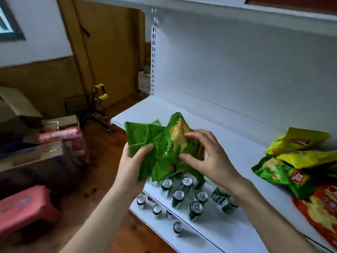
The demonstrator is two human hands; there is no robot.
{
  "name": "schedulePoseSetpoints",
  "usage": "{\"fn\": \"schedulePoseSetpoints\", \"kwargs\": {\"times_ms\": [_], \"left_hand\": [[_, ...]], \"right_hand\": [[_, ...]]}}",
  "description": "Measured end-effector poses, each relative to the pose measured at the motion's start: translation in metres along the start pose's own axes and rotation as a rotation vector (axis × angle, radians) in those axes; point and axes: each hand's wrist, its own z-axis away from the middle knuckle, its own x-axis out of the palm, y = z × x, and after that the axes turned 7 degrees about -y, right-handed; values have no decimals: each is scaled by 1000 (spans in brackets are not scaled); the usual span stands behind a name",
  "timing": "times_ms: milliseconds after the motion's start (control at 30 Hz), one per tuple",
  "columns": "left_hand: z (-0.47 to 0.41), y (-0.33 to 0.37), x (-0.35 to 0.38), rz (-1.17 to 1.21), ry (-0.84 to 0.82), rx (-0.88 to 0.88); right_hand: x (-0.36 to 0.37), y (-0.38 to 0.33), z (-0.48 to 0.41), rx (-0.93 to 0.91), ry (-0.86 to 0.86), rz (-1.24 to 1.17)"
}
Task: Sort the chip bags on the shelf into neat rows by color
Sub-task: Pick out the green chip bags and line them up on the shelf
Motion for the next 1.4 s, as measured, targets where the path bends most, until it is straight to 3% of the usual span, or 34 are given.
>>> {"fn": "schedulePoseSetpoints", "kwargs": {"times_ms": [167,300,400,500,567,633,700,833,1000,1167,1300,1400], "left_hand": [[-29,27,-38,-7,7,26],[-57,29,-55,-61,-21,87],[-82,33,-66,-90,7,129],[-112,46,-74,-53,60,120],[-134,55,-78,3,68,110],[-155,62,-80,4,67,119],[-172,68,-82,-9,68,142],[-197,76,-87,19,44,152],[-226,81,-96,-31,41,162],[-269,83,-100,-100,83,174],[-307,103,-113,-11,28,84],[-331,111,-121,-54,-61,54]], "right_hand": [[32,-7,-50,-159,-232,203],[51,-4,-90,-282,-256,399],[55,-5,-118,-238,-314,140],[45,0,-148,-88,-141,-287],[36,6,-168,68,20,-391],[33,12,-186,208,-40,-440],[35,17,-200,223,-119,-496],[38,20,-228,160,-74,-481],[37,22,-256,191,-155,-450],[55,29,-275,340,53,-632],[59,34,-290,359,287,-410],[60,34,-301,374,281,-238]]}}
